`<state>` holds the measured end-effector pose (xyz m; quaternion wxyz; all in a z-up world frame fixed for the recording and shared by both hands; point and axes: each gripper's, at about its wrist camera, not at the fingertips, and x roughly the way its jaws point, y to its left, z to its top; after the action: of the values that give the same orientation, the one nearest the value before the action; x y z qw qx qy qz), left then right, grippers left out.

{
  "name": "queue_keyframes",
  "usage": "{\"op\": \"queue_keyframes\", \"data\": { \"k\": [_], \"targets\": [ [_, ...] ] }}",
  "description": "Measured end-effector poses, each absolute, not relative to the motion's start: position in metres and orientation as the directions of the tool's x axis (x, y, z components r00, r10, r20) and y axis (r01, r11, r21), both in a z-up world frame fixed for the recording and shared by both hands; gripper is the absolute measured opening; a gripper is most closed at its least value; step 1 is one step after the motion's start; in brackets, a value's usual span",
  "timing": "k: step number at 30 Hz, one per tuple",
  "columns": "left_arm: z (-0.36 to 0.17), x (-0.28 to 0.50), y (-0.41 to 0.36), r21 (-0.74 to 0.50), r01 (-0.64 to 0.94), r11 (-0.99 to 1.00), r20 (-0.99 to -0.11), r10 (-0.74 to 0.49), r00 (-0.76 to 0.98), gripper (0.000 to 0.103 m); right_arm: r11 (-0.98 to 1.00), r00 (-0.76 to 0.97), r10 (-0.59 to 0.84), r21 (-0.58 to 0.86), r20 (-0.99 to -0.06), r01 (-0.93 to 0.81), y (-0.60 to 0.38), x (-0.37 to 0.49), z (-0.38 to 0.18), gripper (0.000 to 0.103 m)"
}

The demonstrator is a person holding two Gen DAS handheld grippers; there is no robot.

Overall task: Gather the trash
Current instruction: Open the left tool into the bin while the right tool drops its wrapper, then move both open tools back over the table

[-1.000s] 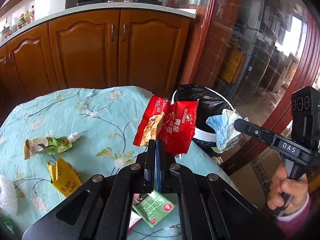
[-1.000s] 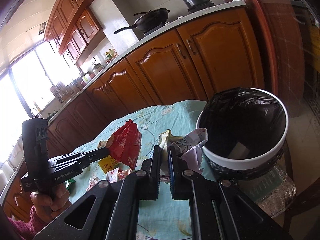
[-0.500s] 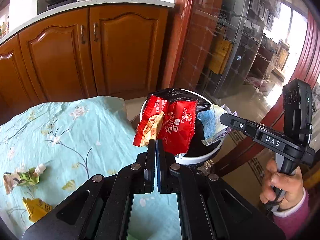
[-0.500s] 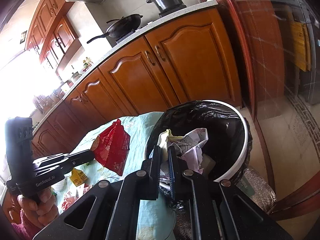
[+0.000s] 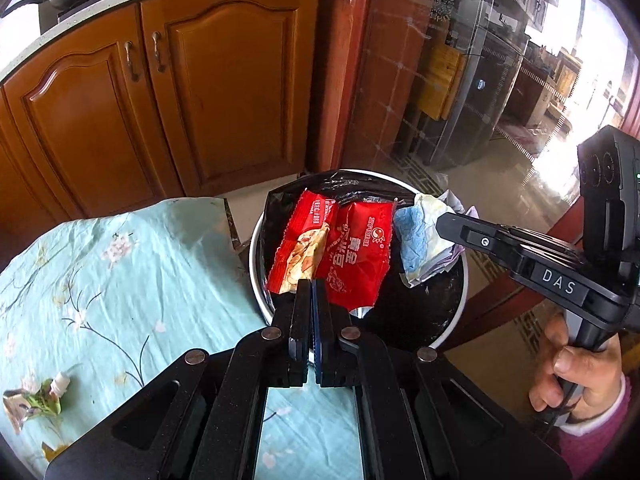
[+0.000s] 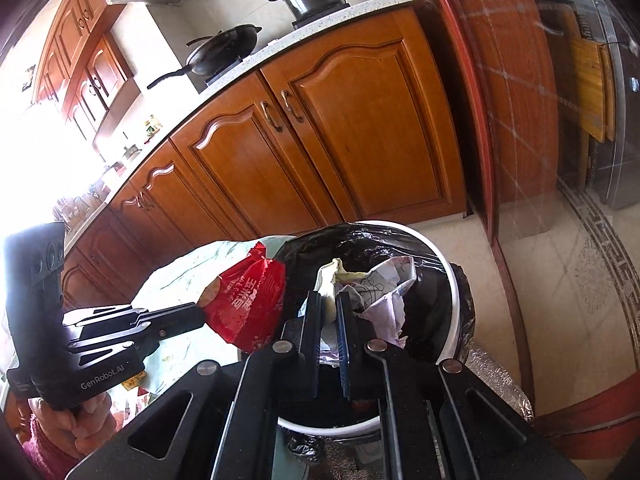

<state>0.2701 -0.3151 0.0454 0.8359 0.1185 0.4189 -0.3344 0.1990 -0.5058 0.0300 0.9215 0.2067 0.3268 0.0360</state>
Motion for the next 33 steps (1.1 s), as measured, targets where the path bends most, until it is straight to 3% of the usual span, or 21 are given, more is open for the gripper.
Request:
{"op": "queue_keyframes", "data": {
  "k": [9, 16, 26, 28, 30, 33],
  "targets": [
    [0.034, 0.283, -0.338, -0.084, 0.665, 0.742, -0.809, -0.441, 0.390, 0.002, 0.899, 0.759, 0.230, 0.432, -0.609, 0.074, -0.513, 0.213, 0.019, 0.012],
    [0.029, 0.281, -0.340, -0.096, 0.658, 0.747, -0.811, -0.442, 0.383, 0.018, 0.884, 0.754, 0.238, 0.458, -0.612, 0.092, -0.518, 0.215, 0.013, 0.016],
    [0.036, 0.265, -0.305, -0.145, 0.615, 0.775, -0.789, -0.466, 0.401, 0.018, 0.883, 0.764, 0.234, 0.461, -0.601, 0.092, -0.512, 0.204, 0.018, 0.026],
    [0.040, 0.257, -0.291, -0.150, 0.594, 0.791, -0.775, -0.467, 0.426, 0.034, 0.882, 0.771, 0.237, 0.464, -0.591, 0.084, -0.507, 0.199, 0.020, 0.037],
    [0.043, 0.247, -0.274, -0.162, 0.564, 0.810, -0.753, -0.471, 0.460, 0.047, 0.880, 0.783, 0.240, 0.469, -0.574, 0.074, -0.501, 0.191, 0.022, 0.056],
    [0.044, 0.234, -0.246, -0.185, 0.523, 0.832, -0.734, -0.471, 0.490, 0.049, 0.878, 0.800, 0.240, 0.474, -0.549, 0.062, -0.486, 0.179, 0.025, 0.072]
  ]
}}
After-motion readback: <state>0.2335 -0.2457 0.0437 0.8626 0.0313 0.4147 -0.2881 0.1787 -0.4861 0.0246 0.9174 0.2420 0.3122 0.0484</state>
